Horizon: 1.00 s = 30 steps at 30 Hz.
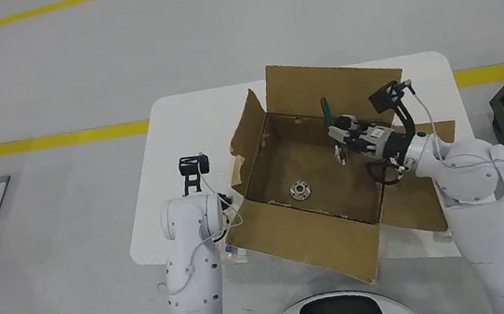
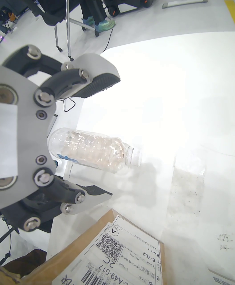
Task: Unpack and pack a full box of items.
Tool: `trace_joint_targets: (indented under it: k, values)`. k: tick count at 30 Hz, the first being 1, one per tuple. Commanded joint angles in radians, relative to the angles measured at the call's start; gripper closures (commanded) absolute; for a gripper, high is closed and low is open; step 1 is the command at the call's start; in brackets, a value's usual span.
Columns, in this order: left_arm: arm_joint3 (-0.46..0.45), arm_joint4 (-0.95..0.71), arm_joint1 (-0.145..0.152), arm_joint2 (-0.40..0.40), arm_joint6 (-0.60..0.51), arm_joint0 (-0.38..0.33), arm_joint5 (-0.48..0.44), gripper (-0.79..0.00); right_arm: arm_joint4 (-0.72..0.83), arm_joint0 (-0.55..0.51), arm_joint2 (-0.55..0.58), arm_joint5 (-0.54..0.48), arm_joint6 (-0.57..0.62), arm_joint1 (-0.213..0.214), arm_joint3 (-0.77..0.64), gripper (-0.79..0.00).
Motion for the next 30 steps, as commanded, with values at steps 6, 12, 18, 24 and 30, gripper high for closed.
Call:
trace_joint_targets:
  k: [6, 12, 18, 24, 30]
  values:
    - [0.000, 0.000, 0.000, 0.000, 0.000, 0.000, 0.000, -0.785, -0.001, 0.004, -0.004, -0.001, -0.001, 0.001, 0.005, 0.000]
    - [0.000, 0.000, 0.000, 0.000, 0.000, 0.000, 0.000, -0.785, -0.001, 0.004, -0.004, -0.001, -0.001, 0.001, 0.005, 0.000]
    - [0.000, 0.000, 0.000, 0.000, 0.000, 0.000, 0.000, -0.785, -0.020, -0.010, 0.000, 0.012, -0.040, 0.005, -0.031, 0.000]
    - [0.000, 0.000, 0.000, 0.000, 0.000, 0.000, 0.000, -0.785, -0.062, -0.044, 0.057, 0.040, -0.066, 0.024, -0.166, 0.000]
    - [0.000, 0.000, 0.000, 0.000, 0.000, 0.000, 0.000, -0.785, -0.037, -0.108, 0.142, 0.077, -0.077, 0.041, -0.282, 0.000]
